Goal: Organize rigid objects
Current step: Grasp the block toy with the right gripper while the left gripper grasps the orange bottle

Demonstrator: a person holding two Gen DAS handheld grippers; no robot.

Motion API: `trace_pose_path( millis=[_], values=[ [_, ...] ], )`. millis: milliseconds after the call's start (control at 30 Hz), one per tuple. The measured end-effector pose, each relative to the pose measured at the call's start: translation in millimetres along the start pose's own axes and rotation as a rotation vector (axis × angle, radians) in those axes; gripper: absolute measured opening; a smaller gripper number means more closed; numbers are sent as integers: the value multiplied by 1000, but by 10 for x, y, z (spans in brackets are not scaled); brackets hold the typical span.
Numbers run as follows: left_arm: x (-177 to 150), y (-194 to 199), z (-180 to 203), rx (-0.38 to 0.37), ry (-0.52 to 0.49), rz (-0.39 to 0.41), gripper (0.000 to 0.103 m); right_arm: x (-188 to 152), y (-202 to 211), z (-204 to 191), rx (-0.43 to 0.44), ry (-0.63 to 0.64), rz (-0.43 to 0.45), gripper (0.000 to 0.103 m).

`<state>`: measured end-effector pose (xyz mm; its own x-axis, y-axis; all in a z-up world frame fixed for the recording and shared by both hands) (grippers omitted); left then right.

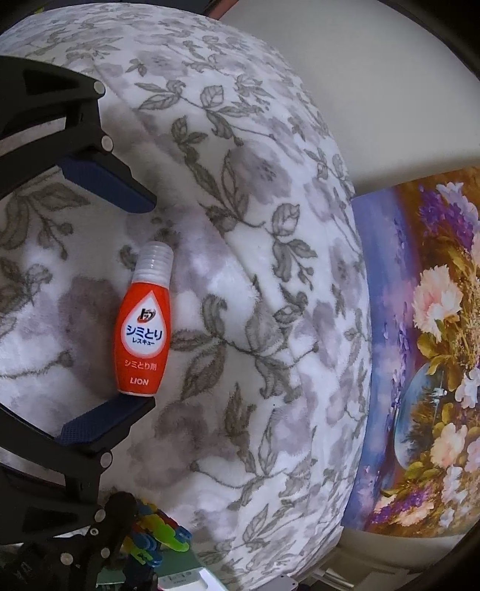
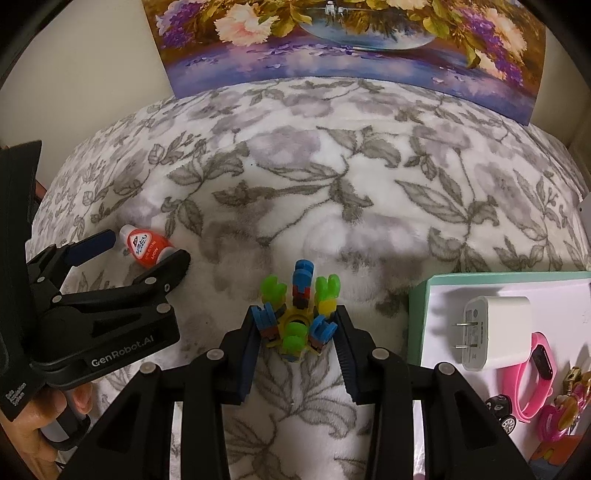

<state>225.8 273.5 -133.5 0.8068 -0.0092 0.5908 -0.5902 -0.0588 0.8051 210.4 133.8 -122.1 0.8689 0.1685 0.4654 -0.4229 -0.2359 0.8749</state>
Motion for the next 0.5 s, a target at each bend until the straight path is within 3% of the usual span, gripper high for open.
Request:
trace_pose_path(
  millis=[200,500],
  values=[
    [19,13,36,-46,24,10,80,12,-17,-1,-4,15,11,41],
    [-15,59,17,-46,70,13,80,7,7,4,7,22,19,40]
  ],
)
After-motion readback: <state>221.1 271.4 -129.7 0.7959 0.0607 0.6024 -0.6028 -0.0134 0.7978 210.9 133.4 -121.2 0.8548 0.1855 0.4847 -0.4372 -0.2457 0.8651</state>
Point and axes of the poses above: each gripper's, at about its wrist camera, not at the fingertips, and y roughly against the way its jaws point, z to its right, x to its top, the point moved 8 cm from there along -y, roughly the way its jaws point, and after that the axes turned 6 degrees about z, right-handed, at the moved point
